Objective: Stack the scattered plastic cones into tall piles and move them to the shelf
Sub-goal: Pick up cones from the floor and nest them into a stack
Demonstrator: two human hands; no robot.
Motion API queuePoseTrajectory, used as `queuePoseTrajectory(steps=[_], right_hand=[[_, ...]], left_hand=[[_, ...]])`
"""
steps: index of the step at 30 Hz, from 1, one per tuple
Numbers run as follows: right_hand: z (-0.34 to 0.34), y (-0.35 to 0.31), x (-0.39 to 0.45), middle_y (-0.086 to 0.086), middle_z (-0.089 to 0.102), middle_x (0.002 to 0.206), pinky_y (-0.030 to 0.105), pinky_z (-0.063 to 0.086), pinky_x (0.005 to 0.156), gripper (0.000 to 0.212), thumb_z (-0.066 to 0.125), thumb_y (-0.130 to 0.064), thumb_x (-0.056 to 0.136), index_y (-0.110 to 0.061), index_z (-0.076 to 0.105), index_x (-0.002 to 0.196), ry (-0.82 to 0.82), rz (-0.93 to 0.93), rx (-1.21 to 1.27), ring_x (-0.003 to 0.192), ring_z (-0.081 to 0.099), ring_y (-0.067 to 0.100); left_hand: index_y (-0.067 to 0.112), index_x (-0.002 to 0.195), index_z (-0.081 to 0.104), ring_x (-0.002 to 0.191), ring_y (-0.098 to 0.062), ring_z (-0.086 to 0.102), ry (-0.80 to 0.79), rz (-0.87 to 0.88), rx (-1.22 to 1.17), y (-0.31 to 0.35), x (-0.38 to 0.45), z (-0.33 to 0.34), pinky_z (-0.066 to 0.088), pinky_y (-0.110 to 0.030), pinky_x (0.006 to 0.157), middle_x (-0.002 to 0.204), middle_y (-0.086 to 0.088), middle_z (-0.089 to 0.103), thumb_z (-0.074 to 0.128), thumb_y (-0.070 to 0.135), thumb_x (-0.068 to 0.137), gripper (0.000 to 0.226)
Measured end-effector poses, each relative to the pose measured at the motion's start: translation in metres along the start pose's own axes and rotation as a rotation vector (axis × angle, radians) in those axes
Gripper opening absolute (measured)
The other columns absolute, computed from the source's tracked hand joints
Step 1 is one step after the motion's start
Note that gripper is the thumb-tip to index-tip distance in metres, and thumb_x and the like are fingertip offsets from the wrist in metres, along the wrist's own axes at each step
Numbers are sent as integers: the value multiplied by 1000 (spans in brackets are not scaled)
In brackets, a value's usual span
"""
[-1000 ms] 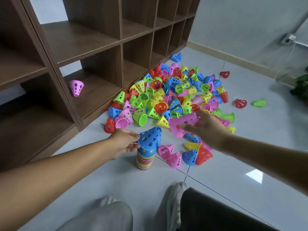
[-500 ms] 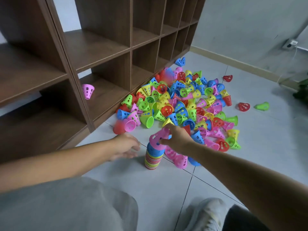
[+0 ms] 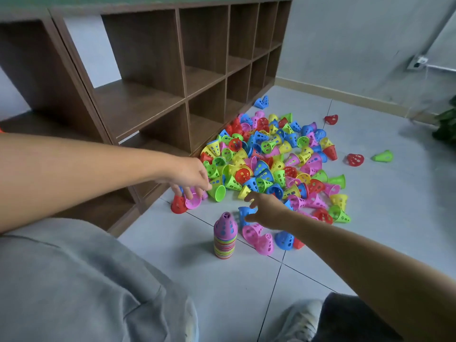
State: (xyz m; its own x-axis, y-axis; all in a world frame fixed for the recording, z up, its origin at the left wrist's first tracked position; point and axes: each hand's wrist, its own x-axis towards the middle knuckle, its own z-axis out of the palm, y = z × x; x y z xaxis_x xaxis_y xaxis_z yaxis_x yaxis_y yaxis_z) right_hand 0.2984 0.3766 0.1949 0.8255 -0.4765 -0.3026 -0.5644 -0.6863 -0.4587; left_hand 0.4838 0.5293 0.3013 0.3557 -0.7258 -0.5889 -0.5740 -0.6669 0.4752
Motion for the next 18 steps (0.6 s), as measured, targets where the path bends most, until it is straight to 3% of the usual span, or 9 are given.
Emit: queuePoseTrajectory(steps=[6,10,13,16,18], right_hand=[[-31,34,-5,5,63,126,37,51,97,54,74,-27,88,-18,50,136,-21,56,-28,111,62,23],[-34,45,3,3,64,123,37,52,96,53,74,-24,88,-18,51,135,-23,88,-19,109,62,22],[-37,42,6,1,65,119,38,53,96,48,73,-22,88,-19,54,132,-19,87,-2,107,63,19],[-41,38,3,-7,64,115,36,52,96,46,71,-18,89,-18,54,132,-25,98,9,104,61,15],[-46,36,2,-9,62,108,30,52,88,45,70,-17,90,-18,54,131,-15,120,24,99,60,13]], left_hand=[[12,115,62,84,-18,69,11,27,129,39,20,0,55,-36,76,106,-6,71,59,36,99,29],[9,109,69,82,-20,65,92,90,192,28,45,15,50,-30,72,105,-8,71,63,38,96,32],[7,103,72,94,-26,65,170,101,152,7,60,23,48,-30,76,109,-14,71,64,38,94,34],[1,99,72,83,-23,57,275,91,70,-16,69,30,41,-29,69,107,-18,71,65,35,94,35],[5,99,71,89,-23,59,338,70,7,-33,75,35,42,-29,71,106,-13,70,67,31,92,27]])
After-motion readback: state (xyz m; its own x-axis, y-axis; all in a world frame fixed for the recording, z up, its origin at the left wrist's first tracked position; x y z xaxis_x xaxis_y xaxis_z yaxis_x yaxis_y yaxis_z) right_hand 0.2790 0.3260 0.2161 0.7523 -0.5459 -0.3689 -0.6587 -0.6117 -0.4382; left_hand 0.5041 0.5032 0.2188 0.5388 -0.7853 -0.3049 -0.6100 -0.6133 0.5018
